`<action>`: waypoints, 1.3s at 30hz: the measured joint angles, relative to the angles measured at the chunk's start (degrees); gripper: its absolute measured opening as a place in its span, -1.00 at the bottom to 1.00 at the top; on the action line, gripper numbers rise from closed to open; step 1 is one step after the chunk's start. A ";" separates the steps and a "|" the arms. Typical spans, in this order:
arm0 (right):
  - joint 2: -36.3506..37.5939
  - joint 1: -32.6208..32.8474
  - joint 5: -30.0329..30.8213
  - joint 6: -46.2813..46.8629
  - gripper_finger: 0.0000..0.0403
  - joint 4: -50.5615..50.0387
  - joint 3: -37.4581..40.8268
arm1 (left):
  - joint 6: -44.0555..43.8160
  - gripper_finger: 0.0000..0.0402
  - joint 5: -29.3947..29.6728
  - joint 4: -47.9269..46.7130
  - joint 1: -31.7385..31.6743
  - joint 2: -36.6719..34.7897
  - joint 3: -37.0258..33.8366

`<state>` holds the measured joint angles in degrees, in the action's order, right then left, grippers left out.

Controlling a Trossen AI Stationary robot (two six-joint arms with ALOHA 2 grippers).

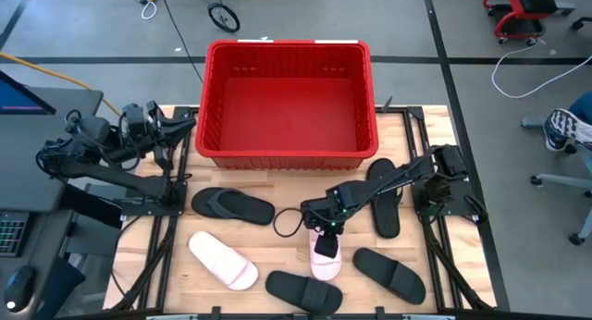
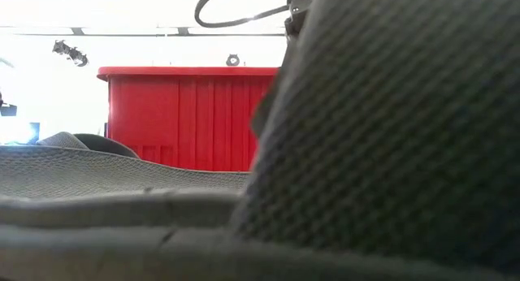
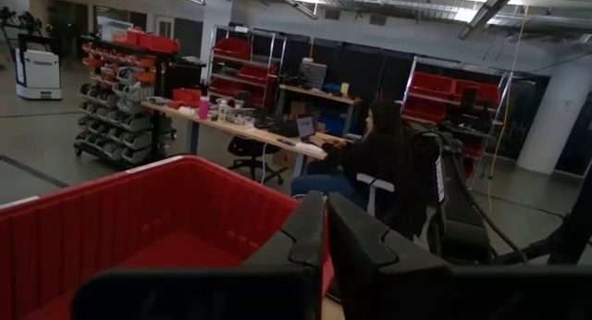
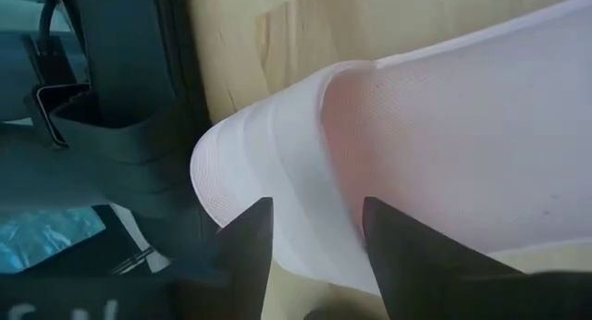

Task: Pick and place slides into bin
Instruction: Put the pink slide into the red bin

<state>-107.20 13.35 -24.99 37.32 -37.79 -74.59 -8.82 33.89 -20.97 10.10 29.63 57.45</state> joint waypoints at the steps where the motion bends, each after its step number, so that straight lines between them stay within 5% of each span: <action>1: 0.00 0.21 0.02 0.09 -0.16 0.09 0.00 | -0.01 -0.89 0.00 0.00 0.01 0.00 0.00; 15: -0.04 5.13 1.78 3.47 -0.47 3.14 0.00 | 0.40 -0.88 0.02 0.00 0.01 0.00 0.00; 22: 0.59 5.57 3.00 13.76 -0.91 2.60 0.00 | 0.33 -0.90 0.00 0.02 0.01 0.00 0.00; 28: 9.41 5.55 3.49 24.81 -0.91 3.01 0.04 | -1.44 -0.86 0.01 0.02 0.00 0.00 0.00; 33: 22.26 5.11 16.57 27.63 -0.95 7.10 0.02 | -3.01 -0.87 0.02 0.04 0.01 0.00 0.00; 39: 35.39 1.46 47.82 20.68 -0.96 13.26 -0.02 | -5.54 -0.92 0.00 0.09 -0.01 0.00 0.00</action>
<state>-71.81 14.81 22.82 58.00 -24.53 -74.61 -14.36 33.89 -20.89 10.09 29.63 57.45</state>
